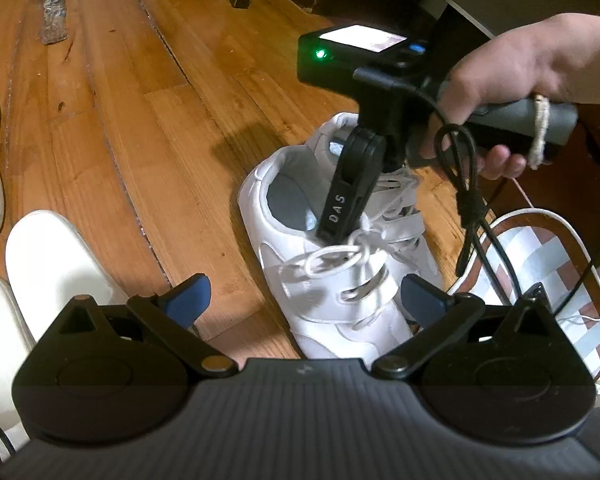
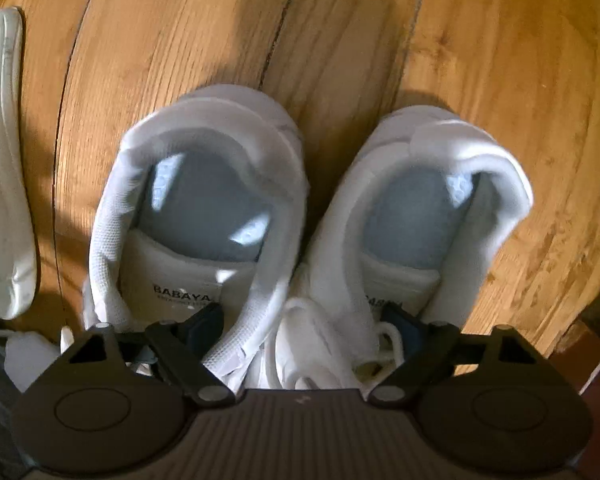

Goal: Organize scattered shoes
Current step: 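Close the right gripper on both heels of the BABAYA sneakers, then lift the sneaker pair with the right gripper and set it beside the clogs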

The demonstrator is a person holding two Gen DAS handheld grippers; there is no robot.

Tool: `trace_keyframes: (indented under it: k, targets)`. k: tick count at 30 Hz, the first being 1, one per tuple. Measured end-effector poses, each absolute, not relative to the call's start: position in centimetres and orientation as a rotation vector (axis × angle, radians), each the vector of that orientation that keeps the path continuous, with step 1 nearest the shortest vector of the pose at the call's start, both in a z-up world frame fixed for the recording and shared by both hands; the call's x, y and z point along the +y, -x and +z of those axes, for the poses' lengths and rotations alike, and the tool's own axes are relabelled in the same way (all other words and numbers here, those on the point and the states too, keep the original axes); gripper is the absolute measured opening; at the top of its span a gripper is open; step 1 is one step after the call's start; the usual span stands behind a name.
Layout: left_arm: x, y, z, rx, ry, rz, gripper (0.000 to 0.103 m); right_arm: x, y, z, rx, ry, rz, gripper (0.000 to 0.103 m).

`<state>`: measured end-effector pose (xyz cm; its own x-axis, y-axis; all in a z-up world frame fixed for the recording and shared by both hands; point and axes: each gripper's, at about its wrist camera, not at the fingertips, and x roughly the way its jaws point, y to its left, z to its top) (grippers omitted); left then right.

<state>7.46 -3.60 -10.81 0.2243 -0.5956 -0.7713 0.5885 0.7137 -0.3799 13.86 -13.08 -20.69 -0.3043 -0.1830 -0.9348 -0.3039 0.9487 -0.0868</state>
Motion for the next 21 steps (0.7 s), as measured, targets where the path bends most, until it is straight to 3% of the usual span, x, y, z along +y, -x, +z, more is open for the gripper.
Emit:
trace_keyframes:
  k: [5, 11, 17, 21]
  targets:
    - [-3.3, -7.5, -10.8, 1.068, 0.014, -0.811, 0.103, -12.6, -13.3, -19.1, 1.880, 0.309, 0.131, 0.038]
    - [-3.3, -7.7, -10.9, 1.074, 0.020, -0.811, 0.103, -12.9, -13.8, -17.5, 1.870, 0.153, 0.097, 0.034]
    - [-3.1, -7.5, -10.3, 1.067, 0.027, -0.813, 0.103, -11.4, -13.4, -16.7, 1.858, 0.176, 0.122, 0.034]
    - [-2.9, -7.4, -10.4, 1.059, 0.029, -0.808, 0.103, -10.4, -13.6, -17.8, 1.872, 0.200, 0.105, 0.042]
